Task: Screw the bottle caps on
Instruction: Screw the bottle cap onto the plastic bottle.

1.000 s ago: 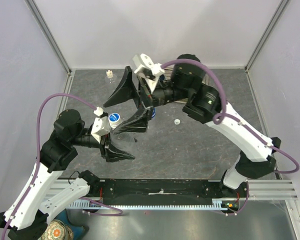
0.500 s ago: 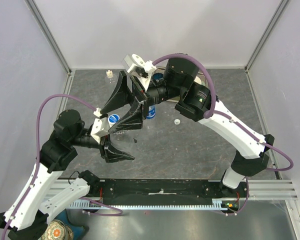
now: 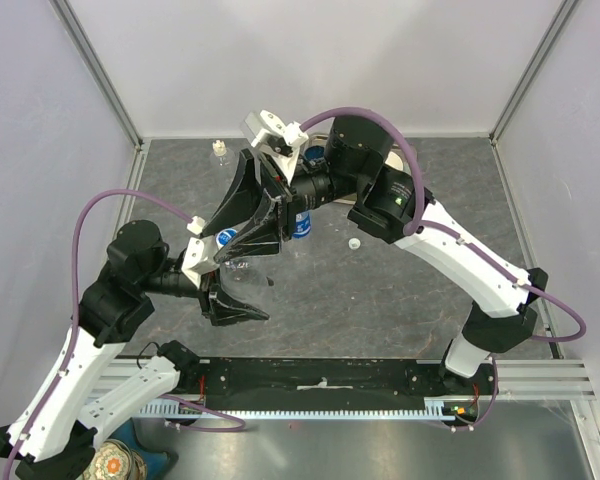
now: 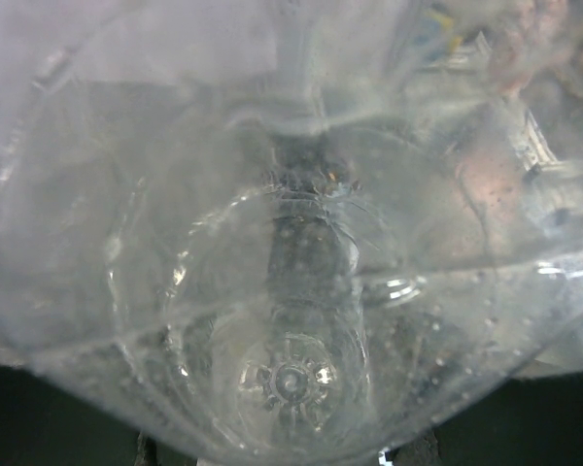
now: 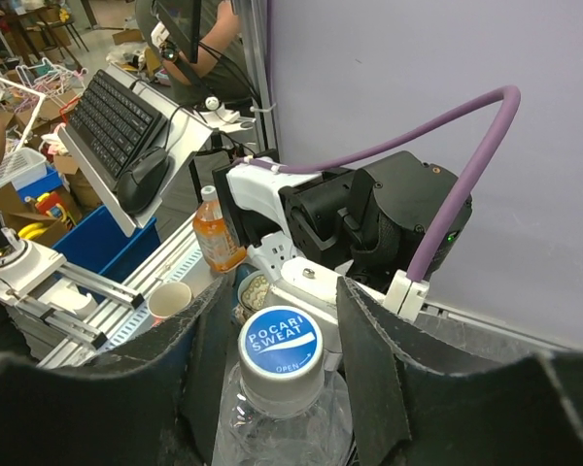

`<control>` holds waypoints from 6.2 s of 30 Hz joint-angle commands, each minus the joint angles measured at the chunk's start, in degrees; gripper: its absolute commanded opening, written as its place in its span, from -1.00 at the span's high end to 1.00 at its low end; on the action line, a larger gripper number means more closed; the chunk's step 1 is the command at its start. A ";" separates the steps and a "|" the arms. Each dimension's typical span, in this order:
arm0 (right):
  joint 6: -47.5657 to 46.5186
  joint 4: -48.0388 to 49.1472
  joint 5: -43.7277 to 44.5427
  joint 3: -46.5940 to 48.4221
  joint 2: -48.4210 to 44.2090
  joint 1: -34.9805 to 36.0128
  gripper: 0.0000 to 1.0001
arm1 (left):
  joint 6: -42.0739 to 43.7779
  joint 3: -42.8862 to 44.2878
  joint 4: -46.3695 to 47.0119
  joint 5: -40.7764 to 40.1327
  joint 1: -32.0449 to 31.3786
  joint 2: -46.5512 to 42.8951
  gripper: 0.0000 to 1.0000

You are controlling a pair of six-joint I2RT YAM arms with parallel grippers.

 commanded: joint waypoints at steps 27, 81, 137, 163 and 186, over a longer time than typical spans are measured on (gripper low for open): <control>-2.10 -5.71 43.50 -17.40 -8.66 -0.14 1.00 | -3.28 3.78 6.96 -40.41 0.85 -0.17 0.96; 1.94 10.10 3.37 -12.32 -11.83 -3.29 -0.60 | -3.64 -1.40 5.99 4.40 2.26 0.79 0.96; 4.33 -1.93 57.79 -22.43 -8.31 6.09 1.00 | -2.93 1.68 7.66 -49.89 2.87 -0.08 0.96; -2.78 1.85 75.10 -15.22 -13.40 14.90 -0.80 | -1.53 -3.68 7.22 -37.46 3.75 -1.93 0.97; -0.59 4.93 12.15 -15.93 -11.39 1.10 -0.43 | -0.30 -1.93 2.56 6.77 3.75 1.06 0.96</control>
